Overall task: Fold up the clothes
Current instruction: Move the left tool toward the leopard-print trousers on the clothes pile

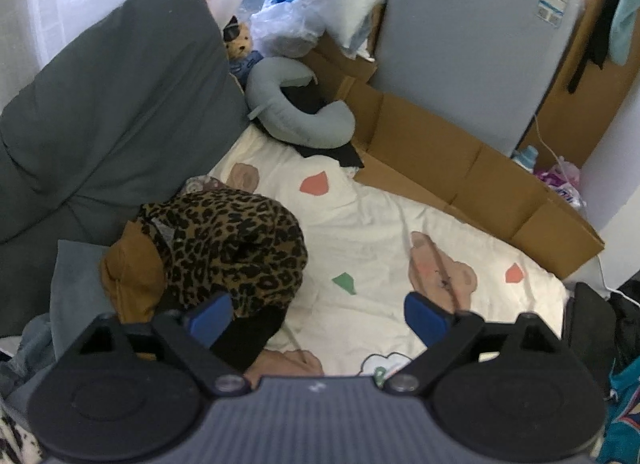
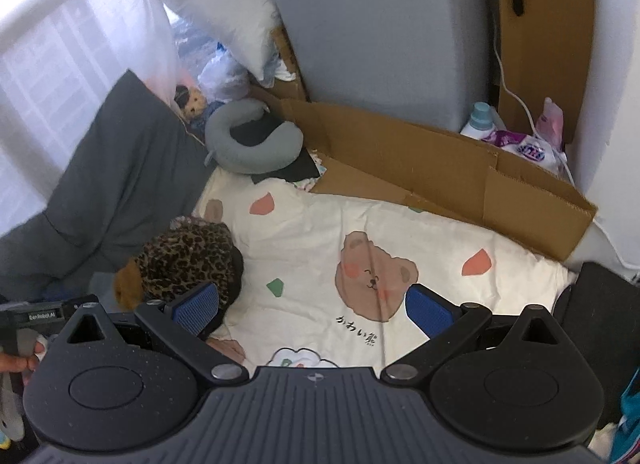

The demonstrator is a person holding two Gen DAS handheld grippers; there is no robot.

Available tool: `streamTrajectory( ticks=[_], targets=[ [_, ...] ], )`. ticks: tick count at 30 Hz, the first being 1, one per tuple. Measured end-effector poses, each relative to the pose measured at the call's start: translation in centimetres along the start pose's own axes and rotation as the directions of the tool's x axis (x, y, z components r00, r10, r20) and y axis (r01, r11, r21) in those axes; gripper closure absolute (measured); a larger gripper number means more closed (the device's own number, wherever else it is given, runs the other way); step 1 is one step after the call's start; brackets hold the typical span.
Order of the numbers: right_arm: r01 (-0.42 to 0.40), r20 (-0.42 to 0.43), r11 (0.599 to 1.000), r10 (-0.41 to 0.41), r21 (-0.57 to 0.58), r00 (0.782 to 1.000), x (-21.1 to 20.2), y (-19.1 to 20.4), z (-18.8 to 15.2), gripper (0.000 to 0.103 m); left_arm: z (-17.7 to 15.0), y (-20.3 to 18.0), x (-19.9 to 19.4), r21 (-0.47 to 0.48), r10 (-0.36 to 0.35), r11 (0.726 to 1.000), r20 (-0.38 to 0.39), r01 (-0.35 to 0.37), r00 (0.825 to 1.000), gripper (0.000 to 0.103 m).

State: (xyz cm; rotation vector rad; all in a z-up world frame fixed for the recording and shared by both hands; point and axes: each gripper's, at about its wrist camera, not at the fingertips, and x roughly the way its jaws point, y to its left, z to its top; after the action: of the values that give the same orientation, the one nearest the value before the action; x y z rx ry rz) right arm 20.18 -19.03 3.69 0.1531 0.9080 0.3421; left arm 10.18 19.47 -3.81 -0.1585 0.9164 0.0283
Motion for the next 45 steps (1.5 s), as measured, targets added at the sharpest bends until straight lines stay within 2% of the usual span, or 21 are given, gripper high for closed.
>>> streamTrajectory(
  ticks=[8, 13, 20, 24, 32, 40, 42, 44, 45],
  targets=[
    [0.015, 0.0, 1.0, -0.015, -0.004, 1.0, 2.5, -0.5, 1.4, 0.0, 0.5, 1.8, 3.7, -0.021, -0.008, 1.0, -0.013, 0.007, 1.0, 0.014],
    [0.015, 0.001, 1.0, -0.015, -0.006, 1.0, 4.5, -1.6, 1.9, 0.0, 0.4, 2.3, 6.3, -0.008, 0.028, 1.0, -0.026, -0.028, 0.999, 0.019],
    [0.026, -0.016, 1.0, -0.026, -0.003, 1.0, 7.6, -3.2, 2.0, 0.0, 0.6, 3.9, 9.2, -0.027, 0.058, 0.998, -0.015, -0.058, 0.998, 0.019],
    [0.007, -0.035, 1.0, -0.008, -0.002, 0.999, 9.4, -4.1, 1.6, 0.001, 0.3, 5.0, 10.7, -0.048, 0.068, 0.997, -0.001, -0.068, 0.998, 0.02],
    [-0.072, -0.056, 0.996, 0.069, -0.055, 0.996, 13.2, -3.7, 0.6, 0.001, -0.5, 7.3, 13.9, -0.094, 0.088, 0.992, 0.022, -0.085, 0.996, 0.031],
    [-0.116, -0.099, 0.989, 0.106, -0.096, 0.989, 18.0, -3.5, -1.8, 0.001, -1.2, 9.0, 17.0, -0.118, 0.121, 0.986, 0.044, -0.115, 0.992, 0.031],
    [-0.128, -0.1, 0.988, 0.119, -0.086, 0.988, 18.9, -3.7, -2.7, 0.001, -1.1, 9.3, 17.3, -0.124, 0.139, 0.984, 0.059, -0.131, 0.989, 0.035],
    [-0.14, -0.107, 0.988, 0.133, -0.063, 0.985, 19.7, -4.0, -3.5, 0.001, -1.1, 9.5, 17.4, -0.118, 0.147, 0.983, 0.074, -0.137, 0.986, 0.054],
    [-0.146, -0.118, 0.989, 0.141, -0.036, 0.983, 20.0, -4.2, -3.9, 0.001, -1.0, 9.5, 17.4, -0.116, 0.157, 0.982, 0.076, -0.148, 0.985, 0.059]
  ],
)
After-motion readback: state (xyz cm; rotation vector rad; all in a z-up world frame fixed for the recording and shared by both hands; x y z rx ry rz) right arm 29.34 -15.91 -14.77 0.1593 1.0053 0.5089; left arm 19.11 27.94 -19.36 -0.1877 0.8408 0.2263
